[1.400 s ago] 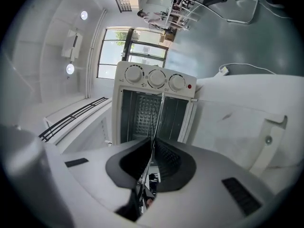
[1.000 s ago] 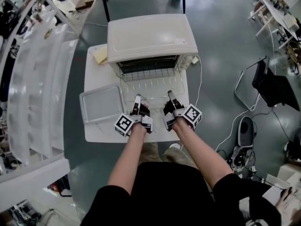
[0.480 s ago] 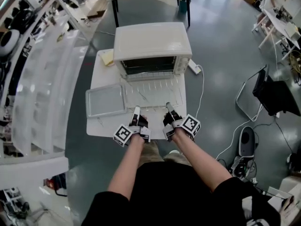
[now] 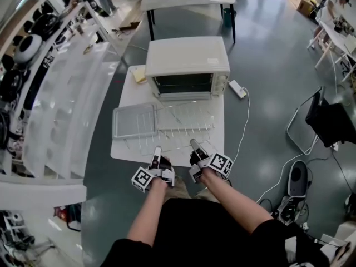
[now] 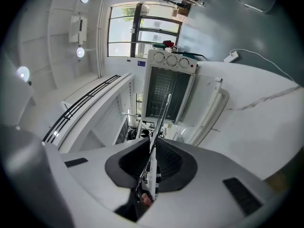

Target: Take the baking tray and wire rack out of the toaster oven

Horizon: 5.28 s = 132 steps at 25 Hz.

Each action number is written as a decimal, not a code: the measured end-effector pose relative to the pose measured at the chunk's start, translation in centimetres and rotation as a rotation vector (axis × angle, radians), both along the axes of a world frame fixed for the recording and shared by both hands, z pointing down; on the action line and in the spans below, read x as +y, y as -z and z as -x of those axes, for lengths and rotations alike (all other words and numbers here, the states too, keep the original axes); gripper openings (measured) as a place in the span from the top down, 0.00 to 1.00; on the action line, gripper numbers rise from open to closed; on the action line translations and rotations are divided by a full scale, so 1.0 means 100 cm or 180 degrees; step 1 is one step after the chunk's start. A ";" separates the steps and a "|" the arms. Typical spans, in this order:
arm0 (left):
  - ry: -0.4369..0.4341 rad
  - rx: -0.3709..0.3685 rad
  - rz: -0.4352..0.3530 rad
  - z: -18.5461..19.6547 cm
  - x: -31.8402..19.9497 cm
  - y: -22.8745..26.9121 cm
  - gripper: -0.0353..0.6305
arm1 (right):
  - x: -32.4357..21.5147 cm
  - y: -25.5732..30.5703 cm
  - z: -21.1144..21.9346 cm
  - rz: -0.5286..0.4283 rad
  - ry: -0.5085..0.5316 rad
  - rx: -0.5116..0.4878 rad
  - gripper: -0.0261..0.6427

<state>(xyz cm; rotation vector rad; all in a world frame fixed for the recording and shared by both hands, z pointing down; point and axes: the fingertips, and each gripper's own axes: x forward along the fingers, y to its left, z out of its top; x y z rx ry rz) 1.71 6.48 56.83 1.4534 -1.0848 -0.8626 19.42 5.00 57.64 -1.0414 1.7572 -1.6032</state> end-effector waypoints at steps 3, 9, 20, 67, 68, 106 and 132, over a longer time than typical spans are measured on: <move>-0.0009 -0.0055 -0.0079 0.020 -0.004 0.004 0.92 | -0.002 0.003 0.019 0.0005 0.0056 0.0019 0.88; -0.0038 -0.0083 -0.0149 0.084 -0.031 0.001 0.92 | -0.030 -0.005 0.087 0.0019 0.0249 0.0157 0.87; 0.0015 -0.0021 0.0028 0.204 -0.087 -0.038 0.91 | -0.082 -0.044 0.204 0.0411 0.0193 0.0258 0.87; -0.1165 -0.0178 0.1814 0.268 -0.095 -0.185 0.88 | -0.107 -0.178 0.283 0.1706 -0.0226 0.0548 0.90; -0.1160 -0.0155 0.1820 0.267 -0.095 -0.186 0.88 | -0.107 -0.179 0.282 0.1723 -0.0230 0.0549 0.90; -0.0659 0.0135 0.1961 0.291 -0.109 -0.189 0.90 | -0.093 -0.158 0.296 0.2209 0.0519 0.0760 0.65; -0.1491 -0.2057 -0.0964 0.037 -0.049 0.144 0.90 | -0.002 0.162 0.008 -0.0866 0.0329 0.2767 0.90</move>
